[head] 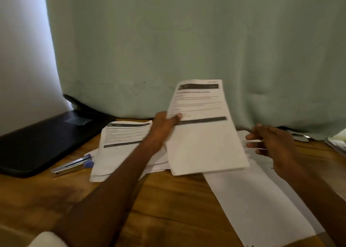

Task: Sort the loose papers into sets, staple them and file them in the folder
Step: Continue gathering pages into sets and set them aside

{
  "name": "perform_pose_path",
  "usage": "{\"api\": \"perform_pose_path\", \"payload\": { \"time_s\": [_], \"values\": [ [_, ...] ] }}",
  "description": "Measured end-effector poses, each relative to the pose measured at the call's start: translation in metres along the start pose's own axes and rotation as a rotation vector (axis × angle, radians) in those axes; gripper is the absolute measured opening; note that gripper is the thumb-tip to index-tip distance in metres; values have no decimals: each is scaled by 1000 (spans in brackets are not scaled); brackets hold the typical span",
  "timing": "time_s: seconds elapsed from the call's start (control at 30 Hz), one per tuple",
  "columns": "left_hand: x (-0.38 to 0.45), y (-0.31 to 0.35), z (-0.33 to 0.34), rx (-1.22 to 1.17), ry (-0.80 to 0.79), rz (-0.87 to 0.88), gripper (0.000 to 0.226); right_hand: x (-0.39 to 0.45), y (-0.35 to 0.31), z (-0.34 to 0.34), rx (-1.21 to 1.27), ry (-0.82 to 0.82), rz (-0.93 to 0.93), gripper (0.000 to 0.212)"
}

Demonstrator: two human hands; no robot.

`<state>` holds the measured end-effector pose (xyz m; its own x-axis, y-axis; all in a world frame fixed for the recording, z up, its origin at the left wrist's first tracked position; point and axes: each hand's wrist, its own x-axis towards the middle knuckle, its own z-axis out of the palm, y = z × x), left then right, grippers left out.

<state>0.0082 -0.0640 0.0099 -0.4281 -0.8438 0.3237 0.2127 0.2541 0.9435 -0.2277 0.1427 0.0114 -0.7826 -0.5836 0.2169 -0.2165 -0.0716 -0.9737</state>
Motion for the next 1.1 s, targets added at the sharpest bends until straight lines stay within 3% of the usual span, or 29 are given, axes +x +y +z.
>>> {"api": "perform_pose_path", "payload": {
  "time_s": [0.17,0.27,0.33,0.53,0.63,0.73,0.83,0.97,1.1],
  "values": [
    [1,24,-124,2,446,122,16,-21,6,28,-364,-76,-303,11],
    [-15,13,-187,16,615,64,9,-45,4,60,-612,-159,-526,10],
    [-19,4,-210,9,713,9,18,-62,1,88,-678,-252,-638,14],
    [-13,-2,-216,-38,771,13,33,-86,-5,179,-862,-707,-827,41],
    [-10,-10,-220,-161,836,-39,31,-87,8,196,-1019,-797,-777,43],
    [-9,-13,-218,-239,845,-80,19,-80,13,186,-925,-669,-714,49],
    [-7,-15,-214,-203,816,-82,32,-67,16,165,-898,-422,-692,50],
    [-7,-16,-202,-49,739,-52,29,-59,19,156,-892,-337,-495,30],
    [-10,-15,-193,1,655,-39,14,-58,22,159,-915,-286,-385,58]
  ]
}}
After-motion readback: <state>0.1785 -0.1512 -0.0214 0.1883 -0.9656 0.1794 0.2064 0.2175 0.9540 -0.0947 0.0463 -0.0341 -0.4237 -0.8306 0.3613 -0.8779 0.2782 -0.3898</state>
